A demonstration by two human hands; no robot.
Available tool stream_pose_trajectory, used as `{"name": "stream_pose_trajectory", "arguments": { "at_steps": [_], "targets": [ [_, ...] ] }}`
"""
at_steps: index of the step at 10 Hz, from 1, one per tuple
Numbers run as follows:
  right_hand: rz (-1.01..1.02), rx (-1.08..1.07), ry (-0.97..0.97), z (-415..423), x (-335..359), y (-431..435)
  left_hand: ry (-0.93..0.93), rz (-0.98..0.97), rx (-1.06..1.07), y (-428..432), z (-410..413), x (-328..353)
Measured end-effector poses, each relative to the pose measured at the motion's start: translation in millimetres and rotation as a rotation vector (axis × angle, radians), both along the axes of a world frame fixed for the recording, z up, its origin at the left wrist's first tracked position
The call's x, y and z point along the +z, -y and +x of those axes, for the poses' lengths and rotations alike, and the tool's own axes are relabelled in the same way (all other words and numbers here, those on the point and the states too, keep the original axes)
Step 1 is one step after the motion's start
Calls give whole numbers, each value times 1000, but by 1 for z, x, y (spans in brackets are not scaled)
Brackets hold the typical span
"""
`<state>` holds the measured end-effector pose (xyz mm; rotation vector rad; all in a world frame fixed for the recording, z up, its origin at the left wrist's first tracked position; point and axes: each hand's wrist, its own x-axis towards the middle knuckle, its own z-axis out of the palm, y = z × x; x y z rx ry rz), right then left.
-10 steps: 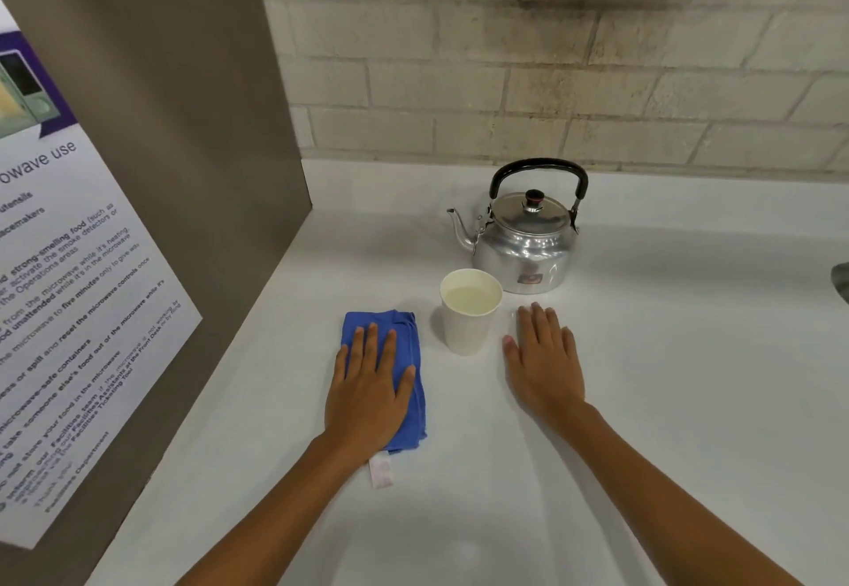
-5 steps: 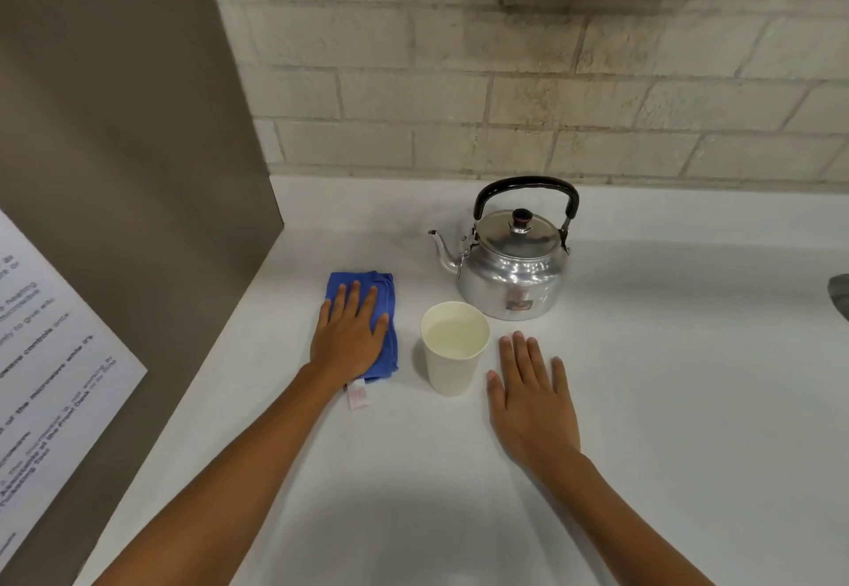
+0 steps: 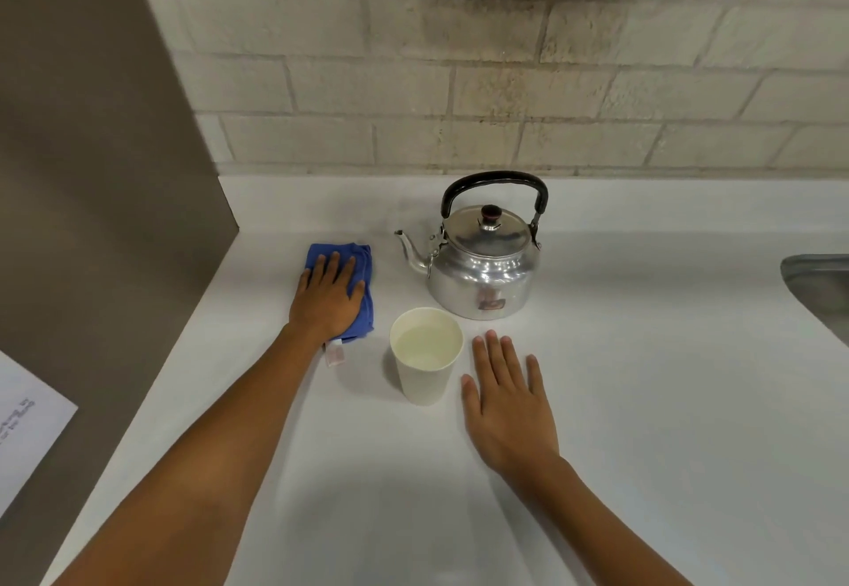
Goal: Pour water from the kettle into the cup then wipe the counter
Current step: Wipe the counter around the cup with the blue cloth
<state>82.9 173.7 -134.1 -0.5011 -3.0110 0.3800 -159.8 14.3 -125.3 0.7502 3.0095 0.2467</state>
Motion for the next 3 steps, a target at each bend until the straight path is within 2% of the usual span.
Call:
{"name": "stream_pose_trajectory", "arguments": {
  "at_steps": [1, 2, 3],
  "targets": [
    [1, -5, 0, 1, 0, 0, 46, -25, -9, 0, 1, 5],
    [-17, -2, 4, 0, 2, -1, 184, -47, -1, 2, 0, 14],
    [-19, 0, 7, 0, 4, -1, 186, -3, 26, 3, 7, 29]
  ]
}}
